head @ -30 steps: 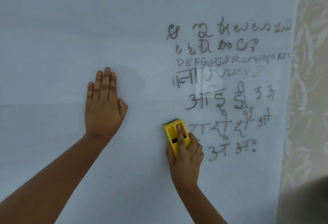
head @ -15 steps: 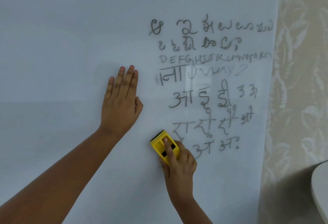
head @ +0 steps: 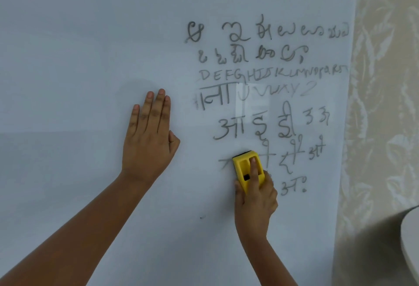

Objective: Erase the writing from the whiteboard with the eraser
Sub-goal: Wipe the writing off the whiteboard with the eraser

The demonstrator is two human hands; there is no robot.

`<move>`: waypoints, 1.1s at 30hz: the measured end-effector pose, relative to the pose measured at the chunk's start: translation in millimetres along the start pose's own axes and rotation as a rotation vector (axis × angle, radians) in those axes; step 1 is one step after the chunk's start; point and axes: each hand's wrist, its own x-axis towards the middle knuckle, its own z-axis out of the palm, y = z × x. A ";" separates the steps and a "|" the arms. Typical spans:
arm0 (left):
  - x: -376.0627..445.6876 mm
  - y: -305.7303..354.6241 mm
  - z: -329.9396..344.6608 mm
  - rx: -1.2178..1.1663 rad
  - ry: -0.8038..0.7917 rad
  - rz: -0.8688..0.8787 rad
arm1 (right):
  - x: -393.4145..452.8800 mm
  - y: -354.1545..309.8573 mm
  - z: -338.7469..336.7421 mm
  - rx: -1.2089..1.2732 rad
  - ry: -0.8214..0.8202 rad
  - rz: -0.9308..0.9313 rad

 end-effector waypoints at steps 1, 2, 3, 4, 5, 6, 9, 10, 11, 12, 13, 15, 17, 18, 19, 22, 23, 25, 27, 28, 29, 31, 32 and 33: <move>0.2 0.3 0.1 -0.001 0.001 0.001 | 3.0 -7.2 2.8 -0.004 0.005 0.015; 0.0 0.3 0.2 0.000 0.000 0.001 | -0.2 -15.6 5.0 0.002 -0.005 -0.006; -0.1 0.1 0.3 0.004 0.000 0.000 | -10.0 -22.3 8.0 0.010 -0.023 -0.063; -0.2 -0.2 0.3 0.010 0.002 -0.002 | -26.2 -26.0 12.0 0.017 -0.043 -0.150; -0.2 -0.4 0.5 0.015 0.006 -0.003 | -45.4 -26.3 15.2 0.018 -0.069 -0.253; -0.2 -0.1 0.8 0.017 0.007 -0.001 | -62.6 -22.5 17.3 0.013 -0.105 -0.355; -0.4 -0.4 0.2 0.016 0.007 0.003 | -80.1 10.1 18.5 -0.030 -0.116 -0.530; -0.6 0.1 0.2 0.017 0.008 0.004 | -76.1 21.0 15.6 -0.039 -0.086 -0.515; -0.8 0.3 0.3 0.019 0.008 0.005 | -68.5 28.5 12.5 -0.040 -0.048 -0.461; -0.7 0.7 0.3 0.019 0.009 0.006 | -59.3 32.0 11.0 -0.033 -0.015 -0.375; -0.5 1.0 0.8 0.019 0.011 0.005 | -51.1 31.3 12.3 -0.019 0.001 -0.279; -0.6 0.1 1.8 0.017 0.010 0.003 | -46.4 19.5 16.1 0.007 -0.015 -0.181; -0.8 -0.7 2.0 0.018 0.012 0.002 | -53.8 10.3 16.7 0.009 -0.066 -0.268; -0.6 -0.6 1.7 0.019 0.012 0.002 | -57.7 11.3 15.6 -0.008 -0.096 -0.324; -0.5 -0.2 1.4 0.016 0.008 0.003 | -58.5 14.7 13.1 -0.029 -0.119 -0.341; -0.7 0.5 1.0 0.003 0.008 -0.003 | -33.8 9.5 0.0 -0.033 -0.077 -0.139; -1.1 0.7 1.4 0.003 0.009 -0.006 | -19.8 1.6 -2.5 -0.023 -0.051 -0.070; -0.9 0.7 2.2 0.001 0.014 -0.007 | 4.0 -18.6 -2.3 -0.003 -0.028 -0.015; -0.7 0.0 2.5 0.001 0.022 -0.004 | 10.4 -38.3 -1.9 0.009 -0.038 -0.061; -0.6 -0.3 2.4 0.003 0.023 -0.004 | 8.7 -44.0 -2.6 0.003 -0.044 -0.114; -0.4 -0.3 1.7 0.005 0.023 -0.005 | 7.2 -45.5 -4.3 -0.010 -0.054 -0.160; -0.1 0.8 0.5 0.003 0.020 -0.005 | 12.1 -40.3 -9.6 -0.031 -0.059 -0.180; 0.0 0.8 0.3 0.002 0.020 -0.008 | 19.7 -39.0 -10.9 -0.031 -0.052 -0.146; 0.0 1.5 0.4 0.000 0.019 -0.011 | 29.6 -38.8 -11.0 -0.026 -0.036 -0.093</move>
